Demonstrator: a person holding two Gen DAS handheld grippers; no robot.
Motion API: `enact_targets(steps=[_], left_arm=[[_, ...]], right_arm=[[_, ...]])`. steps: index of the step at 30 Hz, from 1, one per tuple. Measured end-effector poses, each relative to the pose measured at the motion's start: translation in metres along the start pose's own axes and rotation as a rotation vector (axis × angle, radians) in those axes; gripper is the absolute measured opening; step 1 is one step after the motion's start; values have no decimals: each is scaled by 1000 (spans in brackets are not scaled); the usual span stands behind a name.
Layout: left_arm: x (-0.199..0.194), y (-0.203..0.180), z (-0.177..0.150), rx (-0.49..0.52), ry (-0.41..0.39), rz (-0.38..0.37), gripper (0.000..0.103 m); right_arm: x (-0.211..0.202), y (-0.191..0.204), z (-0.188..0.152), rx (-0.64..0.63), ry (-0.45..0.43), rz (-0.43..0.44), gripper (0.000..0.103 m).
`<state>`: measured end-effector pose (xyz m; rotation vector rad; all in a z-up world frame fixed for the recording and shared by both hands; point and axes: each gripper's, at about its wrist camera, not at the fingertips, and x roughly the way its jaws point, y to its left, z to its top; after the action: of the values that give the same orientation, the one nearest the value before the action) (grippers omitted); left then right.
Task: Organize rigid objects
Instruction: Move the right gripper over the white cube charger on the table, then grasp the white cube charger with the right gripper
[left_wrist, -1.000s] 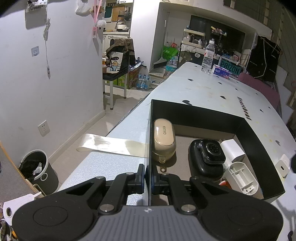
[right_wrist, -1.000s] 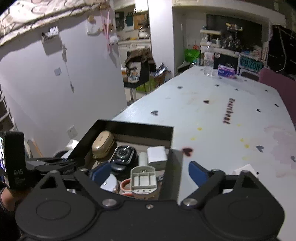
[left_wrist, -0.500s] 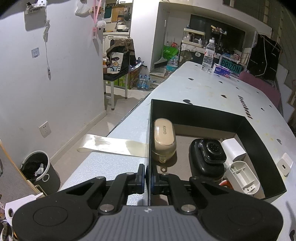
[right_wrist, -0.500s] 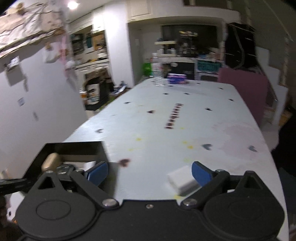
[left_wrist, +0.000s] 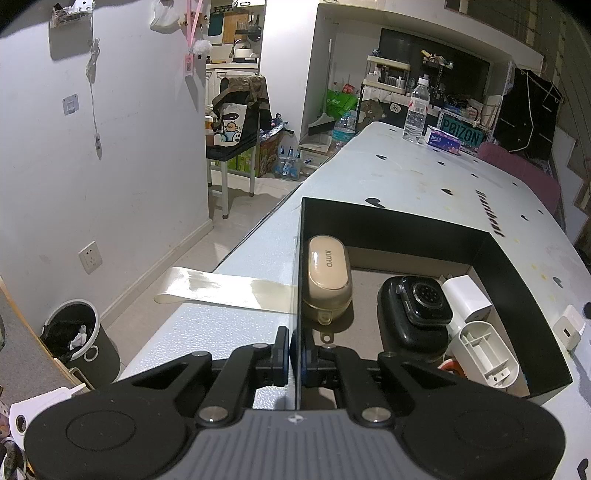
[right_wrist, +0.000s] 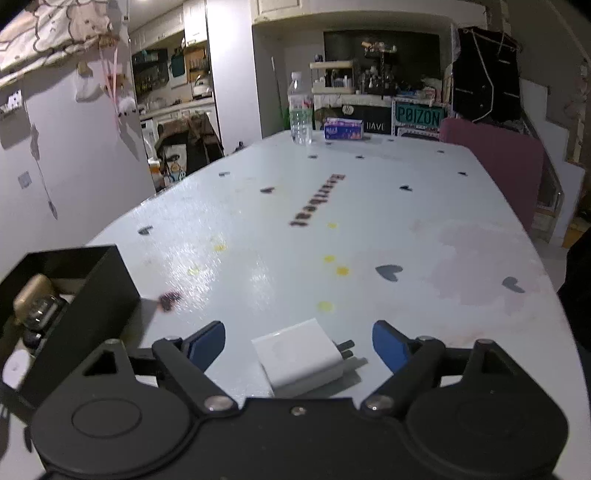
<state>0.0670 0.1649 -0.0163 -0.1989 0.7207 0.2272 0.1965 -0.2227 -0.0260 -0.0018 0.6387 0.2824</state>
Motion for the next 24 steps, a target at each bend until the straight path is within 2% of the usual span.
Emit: enact_targets(steps=[5, 11, 15, 18, 24], left_arm=[[0, 1, -1, -2, 0, -1, 6], [0, 1, -1, -4, 1, -4, 7], [0, 1, -1, -4, 1, -3, 7], [0, 2, -1, -4, 2, -4, 7], [0, 1, 0, -4, 1, -4, 7]], right_arm=[[15, 8, -4, -12, 38, 8, 82], [1, 31, -14, -93, 84, 45, 81], [-4, 46, -15, -92, 99, -8, 80], [-11, 46, -13, -6, 102, -36, 80], [-24, 6, -13, 405, 167, -25, 78]])
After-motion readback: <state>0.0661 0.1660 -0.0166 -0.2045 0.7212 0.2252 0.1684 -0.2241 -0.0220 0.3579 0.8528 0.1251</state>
